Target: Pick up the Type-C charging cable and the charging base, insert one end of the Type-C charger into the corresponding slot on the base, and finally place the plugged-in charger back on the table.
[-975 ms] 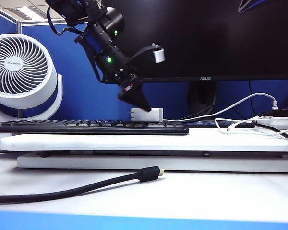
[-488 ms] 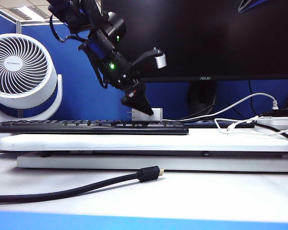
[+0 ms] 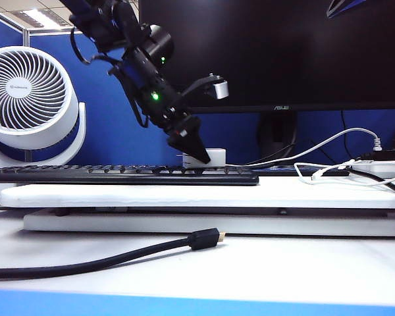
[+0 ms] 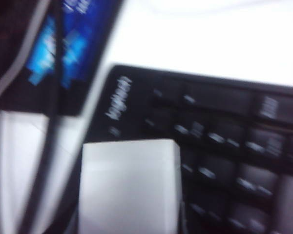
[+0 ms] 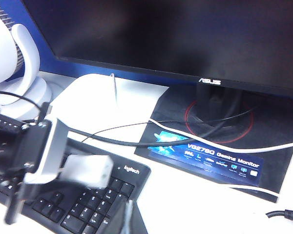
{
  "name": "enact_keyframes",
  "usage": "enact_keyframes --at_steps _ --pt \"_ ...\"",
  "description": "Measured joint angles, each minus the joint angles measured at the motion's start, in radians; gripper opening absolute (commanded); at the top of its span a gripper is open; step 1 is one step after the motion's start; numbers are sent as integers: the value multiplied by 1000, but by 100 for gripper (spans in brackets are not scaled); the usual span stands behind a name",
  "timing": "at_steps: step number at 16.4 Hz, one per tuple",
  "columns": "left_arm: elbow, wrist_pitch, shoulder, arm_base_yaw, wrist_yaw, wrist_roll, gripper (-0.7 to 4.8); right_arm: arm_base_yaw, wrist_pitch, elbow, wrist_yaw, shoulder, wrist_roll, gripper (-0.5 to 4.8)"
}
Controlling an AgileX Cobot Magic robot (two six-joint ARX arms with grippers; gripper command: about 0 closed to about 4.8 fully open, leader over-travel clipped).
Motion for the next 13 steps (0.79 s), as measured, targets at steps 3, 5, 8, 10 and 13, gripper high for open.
enact_keyframes --at_steps 3,5,8,10,13 --pt "1 -128 -28 -1 2 -26 128 0 0 0 0 1 0 -6" --pt "2 -185 -39 -2 5 -37 140 0 -1 0 0 1 0 -6" --pt "2 -204 -43 -2 5 -40 251 0 0 0 0 1 0 -6" --pt "-1 -224 -55 -5 -1 -39 289 0 0 0 0 1 0 -6" --pt "12 -253 -66 -24 -39 -37 402 0 -1 0 0 0 0 -6"
